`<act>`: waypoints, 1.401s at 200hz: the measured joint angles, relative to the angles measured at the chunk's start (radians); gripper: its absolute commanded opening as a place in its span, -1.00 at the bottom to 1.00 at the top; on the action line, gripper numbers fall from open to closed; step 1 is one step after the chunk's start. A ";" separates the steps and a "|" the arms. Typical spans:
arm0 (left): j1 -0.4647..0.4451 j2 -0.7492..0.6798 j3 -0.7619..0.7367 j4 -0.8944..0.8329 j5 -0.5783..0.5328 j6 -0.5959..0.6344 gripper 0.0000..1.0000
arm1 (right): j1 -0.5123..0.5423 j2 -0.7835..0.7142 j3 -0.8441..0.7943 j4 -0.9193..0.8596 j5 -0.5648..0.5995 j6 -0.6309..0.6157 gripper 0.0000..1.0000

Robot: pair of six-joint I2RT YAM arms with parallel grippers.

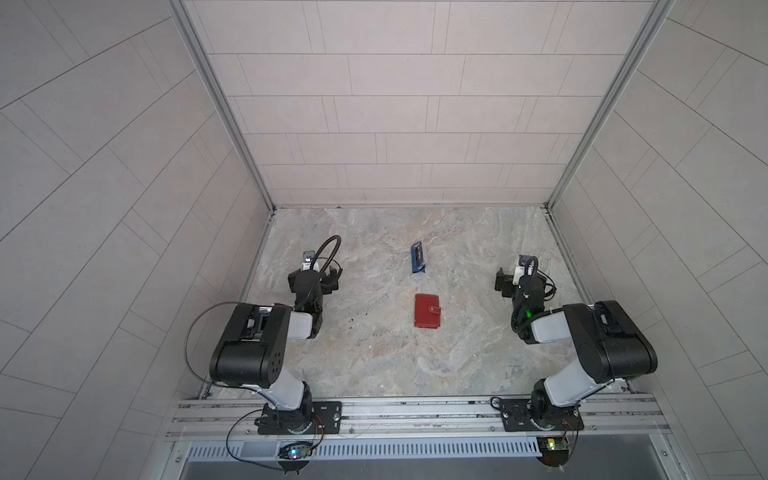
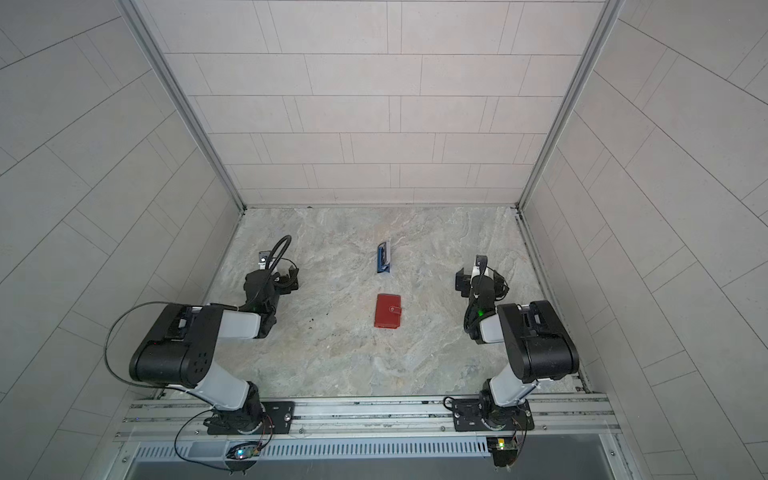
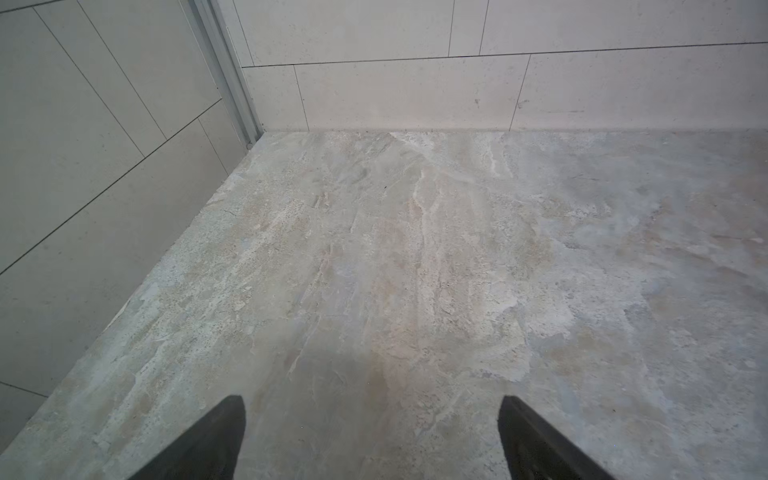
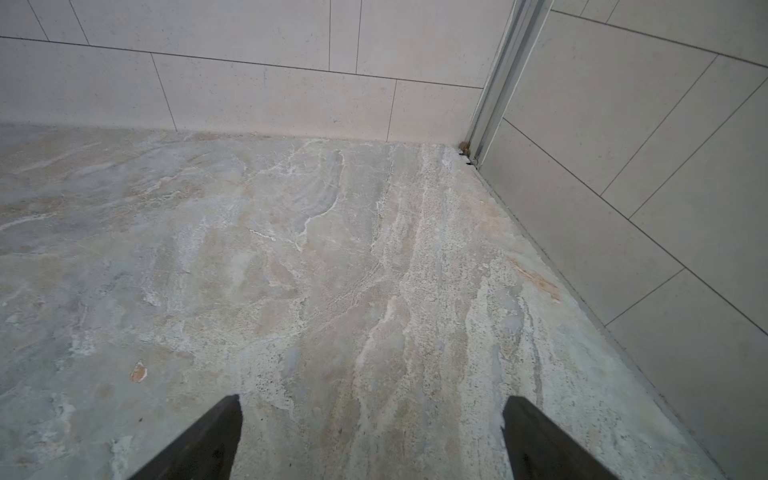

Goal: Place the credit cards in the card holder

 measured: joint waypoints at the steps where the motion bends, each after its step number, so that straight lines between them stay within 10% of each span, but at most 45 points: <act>1: 0.000 0.000 0.000 0.000 0.000 0.000 1.00 | 0.000 0.000 0.000 0.000 0.000 0.000 0.99; 170: 0.000 -0.018 -0.015 0.001 -0.059 -0.018 1.00 | 0.006 -0.029 -0.008 -0.010 0.049 0.002 0.99; 228: -0.007 -0.355 0.003 -0.262 -0.122 -0.116 1.00 | 0.006 -0.337 0.111 -0.414 0.130 0.120 1.00; 280: -0.145 -0.343 0.215 -0.624 0.095 -0.393 0.95 | 0.037 -0.315 0.315 -0.797 -0.130 0.272 0.97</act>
